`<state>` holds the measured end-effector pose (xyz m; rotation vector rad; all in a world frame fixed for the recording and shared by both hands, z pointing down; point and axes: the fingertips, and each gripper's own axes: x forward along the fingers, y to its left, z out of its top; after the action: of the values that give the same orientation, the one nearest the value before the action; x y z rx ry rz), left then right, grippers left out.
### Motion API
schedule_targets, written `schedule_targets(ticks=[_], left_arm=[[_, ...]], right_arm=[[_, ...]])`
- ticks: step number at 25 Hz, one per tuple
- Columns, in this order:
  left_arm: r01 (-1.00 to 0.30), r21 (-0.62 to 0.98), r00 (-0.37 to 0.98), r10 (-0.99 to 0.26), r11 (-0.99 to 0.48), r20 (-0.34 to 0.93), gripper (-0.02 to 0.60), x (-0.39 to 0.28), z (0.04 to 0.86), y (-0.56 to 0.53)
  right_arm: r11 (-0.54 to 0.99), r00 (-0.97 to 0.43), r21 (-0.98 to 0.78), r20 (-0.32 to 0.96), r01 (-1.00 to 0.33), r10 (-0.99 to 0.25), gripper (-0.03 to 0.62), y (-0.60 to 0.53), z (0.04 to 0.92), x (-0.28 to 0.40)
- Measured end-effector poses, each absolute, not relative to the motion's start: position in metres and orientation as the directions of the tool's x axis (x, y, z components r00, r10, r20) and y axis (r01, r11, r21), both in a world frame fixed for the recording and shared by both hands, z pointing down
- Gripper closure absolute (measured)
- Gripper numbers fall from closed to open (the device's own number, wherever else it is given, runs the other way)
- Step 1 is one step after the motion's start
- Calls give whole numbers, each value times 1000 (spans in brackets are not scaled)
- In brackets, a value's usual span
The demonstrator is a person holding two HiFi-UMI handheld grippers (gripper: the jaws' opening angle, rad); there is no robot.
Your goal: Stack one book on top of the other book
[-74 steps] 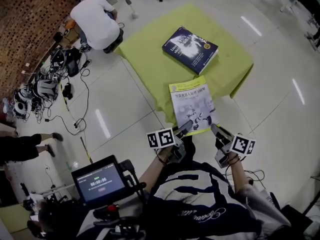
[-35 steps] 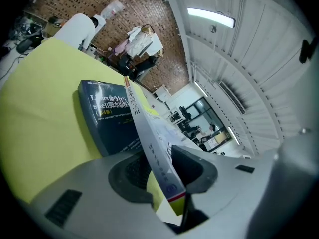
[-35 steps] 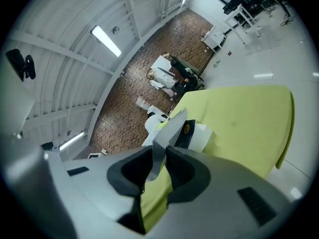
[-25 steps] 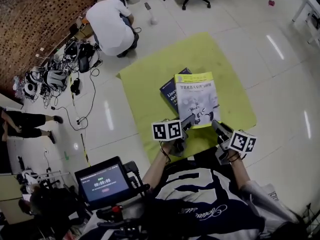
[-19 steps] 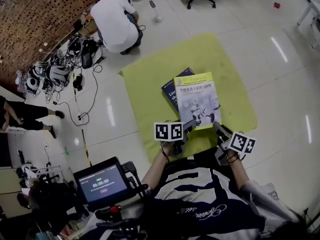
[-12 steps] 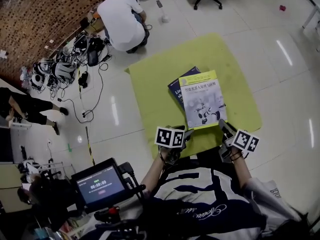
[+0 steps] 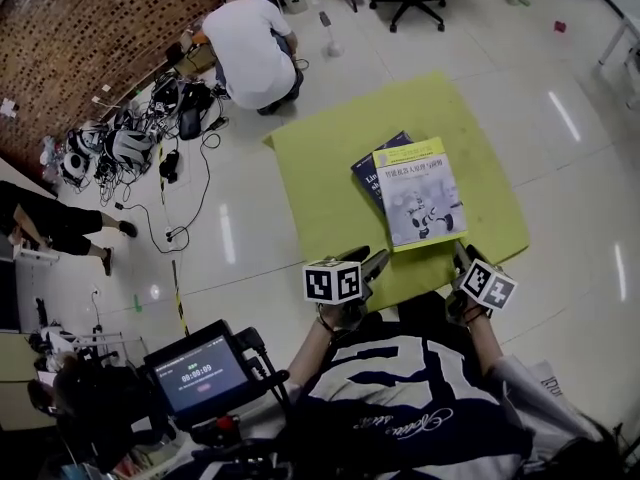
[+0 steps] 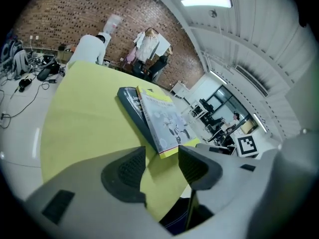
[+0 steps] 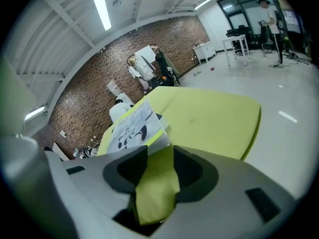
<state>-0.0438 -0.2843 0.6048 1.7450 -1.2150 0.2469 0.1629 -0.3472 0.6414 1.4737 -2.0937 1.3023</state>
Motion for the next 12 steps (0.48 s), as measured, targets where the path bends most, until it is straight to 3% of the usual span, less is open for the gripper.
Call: schedule_targets(ticks=[8,12], left_arm=[[-750,617,591,-660,-238,464,373,-44,549,-246],[-720,598,648,-649,-351,399,373,-50,520,-215]], right_arm=[[181,-524,-614,442,-768,-728,448,-290,573,117],[216,-519,-646,323,-732,-791,520,-242,527,91]])
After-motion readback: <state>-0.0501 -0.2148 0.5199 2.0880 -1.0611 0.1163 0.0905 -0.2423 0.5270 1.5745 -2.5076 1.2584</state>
